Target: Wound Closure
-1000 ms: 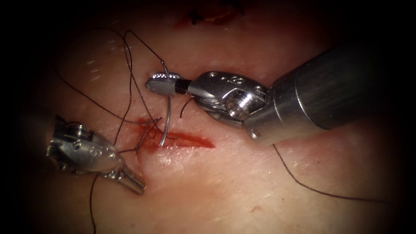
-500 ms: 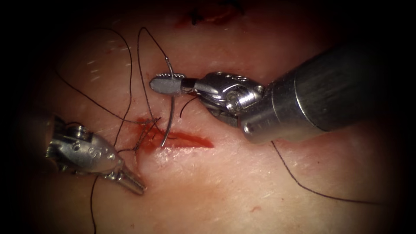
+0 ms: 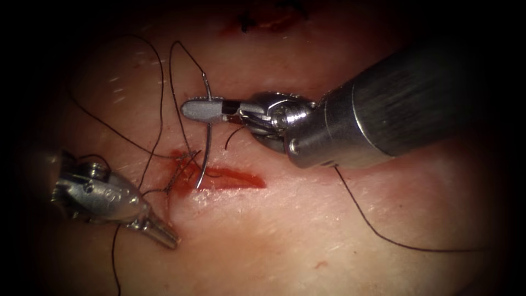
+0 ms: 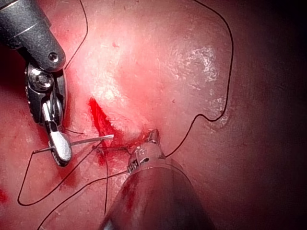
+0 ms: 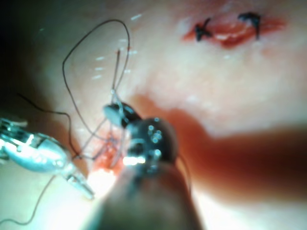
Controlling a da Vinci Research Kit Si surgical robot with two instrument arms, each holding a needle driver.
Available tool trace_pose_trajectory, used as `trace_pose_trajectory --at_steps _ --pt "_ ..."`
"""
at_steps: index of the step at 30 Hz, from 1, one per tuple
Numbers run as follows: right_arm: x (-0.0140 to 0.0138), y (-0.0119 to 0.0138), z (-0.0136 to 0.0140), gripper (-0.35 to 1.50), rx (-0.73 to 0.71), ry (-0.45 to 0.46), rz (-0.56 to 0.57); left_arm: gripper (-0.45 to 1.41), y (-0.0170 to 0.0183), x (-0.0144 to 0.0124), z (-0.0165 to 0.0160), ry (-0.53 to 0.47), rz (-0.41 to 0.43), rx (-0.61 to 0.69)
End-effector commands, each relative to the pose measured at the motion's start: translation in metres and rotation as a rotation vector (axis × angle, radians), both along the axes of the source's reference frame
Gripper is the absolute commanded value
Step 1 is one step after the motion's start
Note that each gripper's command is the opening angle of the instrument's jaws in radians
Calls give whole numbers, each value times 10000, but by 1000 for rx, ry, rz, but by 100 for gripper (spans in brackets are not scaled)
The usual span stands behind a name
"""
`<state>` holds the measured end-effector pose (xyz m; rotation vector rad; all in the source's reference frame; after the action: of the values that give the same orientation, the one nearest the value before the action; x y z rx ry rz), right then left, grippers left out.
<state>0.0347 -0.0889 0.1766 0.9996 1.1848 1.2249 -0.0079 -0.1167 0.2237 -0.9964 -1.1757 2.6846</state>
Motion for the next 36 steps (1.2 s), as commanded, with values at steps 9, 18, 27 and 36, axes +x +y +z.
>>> trace_pose_trajectory --at_steps 9,18,27,36 --pt "15 -26 1 -35 -4 -35 10 17 -14 -11 -3 -5 1 8" --pt "26 -37 -2 -35 1 -18 -36 17 -13 -10 -2 -6 3 8" --pt "29 -44 -9 -35 68 -3 -71 17 -11 -10 -1 -6 4 8" --pt "29 -58 -13 -35 124 33 -105 17 -10 -10 -3 -7 4 10"
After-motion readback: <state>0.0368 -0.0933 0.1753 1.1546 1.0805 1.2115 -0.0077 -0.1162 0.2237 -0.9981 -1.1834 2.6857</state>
